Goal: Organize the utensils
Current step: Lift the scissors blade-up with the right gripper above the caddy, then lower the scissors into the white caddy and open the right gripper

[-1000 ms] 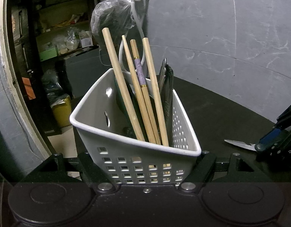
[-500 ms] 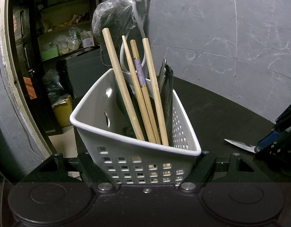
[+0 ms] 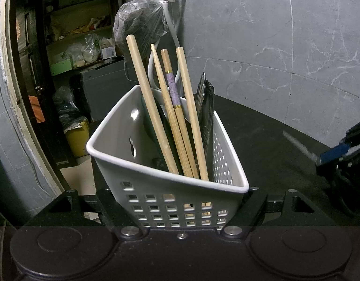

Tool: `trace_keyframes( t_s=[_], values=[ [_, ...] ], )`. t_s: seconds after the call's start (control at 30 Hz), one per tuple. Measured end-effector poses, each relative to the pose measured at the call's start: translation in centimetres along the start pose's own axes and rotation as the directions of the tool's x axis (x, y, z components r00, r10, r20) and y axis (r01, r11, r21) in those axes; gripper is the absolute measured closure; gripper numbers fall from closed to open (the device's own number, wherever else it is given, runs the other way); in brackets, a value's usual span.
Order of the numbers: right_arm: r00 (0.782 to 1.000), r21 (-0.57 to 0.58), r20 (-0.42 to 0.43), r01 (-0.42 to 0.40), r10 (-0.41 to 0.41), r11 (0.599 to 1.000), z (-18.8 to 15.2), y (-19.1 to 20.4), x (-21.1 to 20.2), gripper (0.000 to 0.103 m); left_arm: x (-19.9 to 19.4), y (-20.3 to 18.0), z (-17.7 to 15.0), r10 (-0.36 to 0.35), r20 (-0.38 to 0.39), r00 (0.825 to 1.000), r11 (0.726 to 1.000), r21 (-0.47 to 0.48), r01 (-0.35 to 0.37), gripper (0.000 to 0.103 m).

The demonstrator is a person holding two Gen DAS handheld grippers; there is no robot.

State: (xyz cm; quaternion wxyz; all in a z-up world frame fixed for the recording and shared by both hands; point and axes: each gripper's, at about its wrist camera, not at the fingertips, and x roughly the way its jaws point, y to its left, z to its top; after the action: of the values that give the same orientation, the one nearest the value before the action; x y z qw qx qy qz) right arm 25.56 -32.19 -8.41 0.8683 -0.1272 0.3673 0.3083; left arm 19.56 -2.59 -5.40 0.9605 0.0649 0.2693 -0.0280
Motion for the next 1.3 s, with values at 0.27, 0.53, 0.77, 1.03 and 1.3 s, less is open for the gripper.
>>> trace_keyframes(
  t_s=[0.27,0.53,0.77,1.03,1.3],
  values=[
    [0.991,0.077,0.132,0.016,-0.026,0.997,0.0,-0.5,-2.1,0.074,0.0,0.0,0.0,0.0,0.001,1.0,1.0,0.0,0.0,0.025],
    [0.975,0.146,0.218,0.01,-0.042,0.989,-0.4,-0.7,-3.8,0.074,0.0,0.0,0.0,0.0,0.001,1.0,1.0,0.0,0.0,0.025],
    [0.963,0.174,0.262,0.011,-0.057,0.985,-0.1,-0.8,-4.7,0.074,0.0,0.0,0.0,0.0,0.001,1.0,1.0,0.0,0.0,0.024],
    [0.94,0.157,0.338,0.002,-0.055,0.988,2.4,-0.6,-5.9,0.074,0.0,-0.1,0.0,-0.002,0.003,1.0,1.0,0.0,0.002,0.025],
    [0.897,0.066,0.442,-0.024,-0.008,0.998,7.5,0.2,-8.0,0.074,0.1,-0.1,0.1,-0.005,0.01,1.0,1.0,-0.008,0.005,0.025]
  ],
)
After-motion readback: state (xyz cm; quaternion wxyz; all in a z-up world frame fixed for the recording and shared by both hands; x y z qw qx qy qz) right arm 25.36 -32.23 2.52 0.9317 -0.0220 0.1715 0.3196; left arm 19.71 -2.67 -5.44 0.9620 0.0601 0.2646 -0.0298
